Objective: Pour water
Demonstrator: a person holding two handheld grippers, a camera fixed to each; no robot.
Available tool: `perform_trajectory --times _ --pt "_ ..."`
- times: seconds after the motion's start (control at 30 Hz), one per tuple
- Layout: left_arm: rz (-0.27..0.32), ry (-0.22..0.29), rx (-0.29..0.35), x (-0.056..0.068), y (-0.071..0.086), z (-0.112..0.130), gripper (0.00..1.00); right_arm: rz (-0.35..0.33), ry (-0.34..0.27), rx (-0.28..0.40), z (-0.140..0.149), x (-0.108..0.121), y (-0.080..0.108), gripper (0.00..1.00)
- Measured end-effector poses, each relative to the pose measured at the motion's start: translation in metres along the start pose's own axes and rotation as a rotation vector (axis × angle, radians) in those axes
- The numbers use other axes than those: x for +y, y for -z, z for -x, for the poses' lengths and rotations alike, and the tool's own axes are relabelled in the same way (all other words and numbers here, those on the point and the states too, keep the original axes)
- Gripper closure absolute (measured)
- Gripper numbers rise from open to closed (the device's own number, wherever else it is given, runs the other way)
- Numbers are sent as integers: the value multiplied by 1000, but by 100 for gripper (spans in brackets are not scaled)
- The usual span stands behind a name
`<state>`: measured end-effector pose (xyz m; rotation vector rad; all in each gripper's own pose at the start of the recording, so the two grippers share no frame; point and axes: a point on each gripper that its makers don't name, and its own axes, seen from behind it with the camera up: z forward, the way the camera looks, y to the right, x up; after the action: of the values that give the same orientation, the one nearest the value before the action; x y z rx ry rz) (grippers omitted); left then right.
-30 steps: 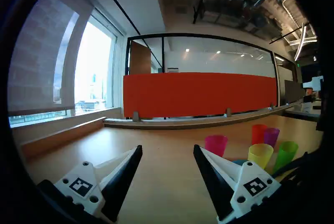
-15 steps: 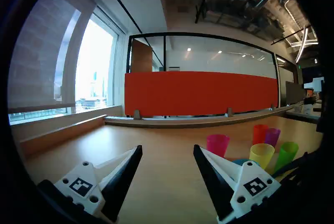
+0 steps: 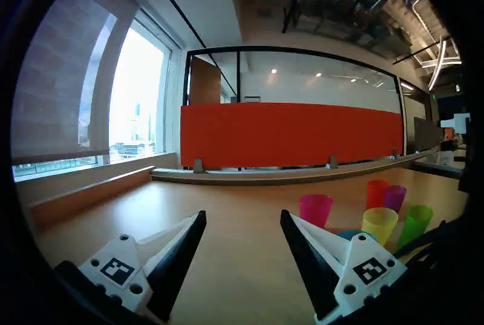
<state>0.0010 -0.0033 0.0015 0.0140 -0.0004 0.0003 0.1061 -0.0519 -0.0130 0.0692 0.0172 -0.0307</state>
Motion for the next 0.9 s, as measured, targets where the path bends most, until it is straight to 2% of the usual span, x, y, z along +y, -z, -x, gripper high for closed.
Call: perform_trajectory --times 0.4,0.9 --pt "0 0 0 0 1 0 10 23 -18 37 17 11 -1 0" --pt "0 0 0 0 1 0 10 59 -92 66 49 35 -3 0"
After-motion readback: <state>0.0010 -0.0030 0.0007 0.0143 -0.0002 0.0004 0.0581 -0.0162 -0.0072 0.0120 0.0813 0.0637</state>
